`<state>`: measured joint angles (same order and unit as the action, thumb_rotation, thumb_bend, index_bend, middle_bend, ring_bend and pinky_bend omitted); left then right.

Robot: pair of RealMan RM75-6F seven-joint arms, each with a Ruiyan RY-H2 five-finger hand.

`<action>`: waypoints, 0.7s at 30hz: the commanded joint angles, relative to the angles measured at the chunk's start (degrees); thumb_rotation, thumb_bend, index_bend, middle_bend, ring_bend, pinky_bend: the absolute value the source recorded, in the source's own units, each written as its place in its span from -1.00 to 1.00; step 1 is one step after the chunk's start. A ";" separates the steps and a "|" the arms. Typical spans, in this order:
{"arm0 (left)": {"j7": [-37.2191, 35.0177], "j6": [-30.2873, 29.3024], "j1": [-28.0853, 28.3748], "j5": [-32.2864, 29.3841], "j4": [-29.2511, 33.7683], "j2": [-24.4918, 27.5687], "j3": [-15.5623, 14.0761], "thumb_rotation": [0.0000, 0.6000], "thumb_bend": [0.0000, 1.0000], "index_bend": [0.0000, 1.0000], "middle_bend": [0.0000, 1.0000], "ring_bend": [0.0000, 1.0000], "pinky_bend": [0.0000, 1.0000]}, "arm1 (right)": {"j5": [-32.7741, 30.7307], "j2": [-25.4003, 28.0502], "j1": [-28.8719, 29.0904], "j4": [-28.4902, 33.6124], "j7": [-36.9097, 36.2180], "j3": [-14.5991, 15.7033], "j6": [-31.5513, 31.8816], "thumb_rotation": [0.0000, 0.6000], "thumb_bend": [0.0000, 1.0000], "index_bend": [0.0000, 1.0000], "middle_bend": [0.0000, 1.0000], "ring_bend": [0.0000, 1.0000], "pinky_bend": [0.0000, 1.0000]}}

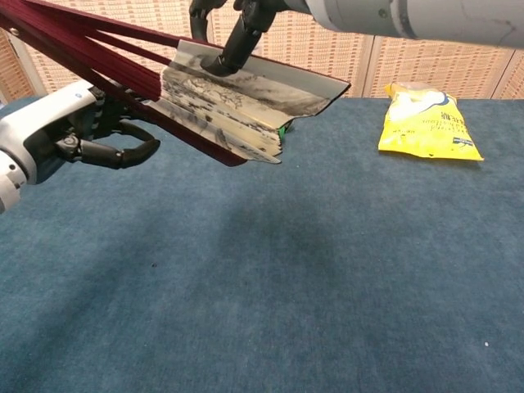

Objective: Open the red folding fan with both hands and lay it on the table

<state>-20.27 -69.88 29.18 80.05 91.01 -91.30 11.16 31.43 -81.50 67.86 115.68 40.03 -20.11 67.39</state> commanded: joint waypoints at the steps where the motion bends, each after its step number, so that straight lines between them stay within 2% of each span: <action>1: -0.14 -0.98 -0.02 -1.18 0.23 -1.21 1.31 1.00 -0.24 -0.76 -0.70 -0.68 -0.52 | 0.35 -0.84 0.09 -0.44 -0.62 0.18 0.33 1.00 0.07 0.60 -0.68 -1.00 -1.00; 8: 1.21 -2.25 -0.16 -2.89 -0.11 -3.45 2.51 1.00 -0.25 -0.59 -0.56 -0.66 -0.52 | 1.59 -2.51 0.14 -0.88 -1.77 -0.19 1.80 1.00 0.07 0.60 -0.68 -1.00 -1.00; 15: 1.14 -2.18 -0.29 -2.78 -0.21 -3.22 2.46 1.00 -0.25 -0.28 -0.12 -0.44 -0.48 | 2.20 -2.41 -0.26 -0.59 -2.66 -0.68 2.44 1.00 0.07 0.60 -0.68 -1.00 -1.00; 21: -0.38 -3.81 -0.52 -1.90 -0.88 -3.85 3.23 1.00 -0.16 -0.06 0.13 -0.31 -0.42 | 2.29 -1.34 -0.84 -0.27 -3.38 -0.83 2.14 1.00 0.07 0.60 -0.68 -1.00 -1.00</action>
<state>-20.57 -73.63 28.68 78.09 90.18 -95.09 14.32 33.70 -82.86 67.05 115.39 36.66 -20.96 69.56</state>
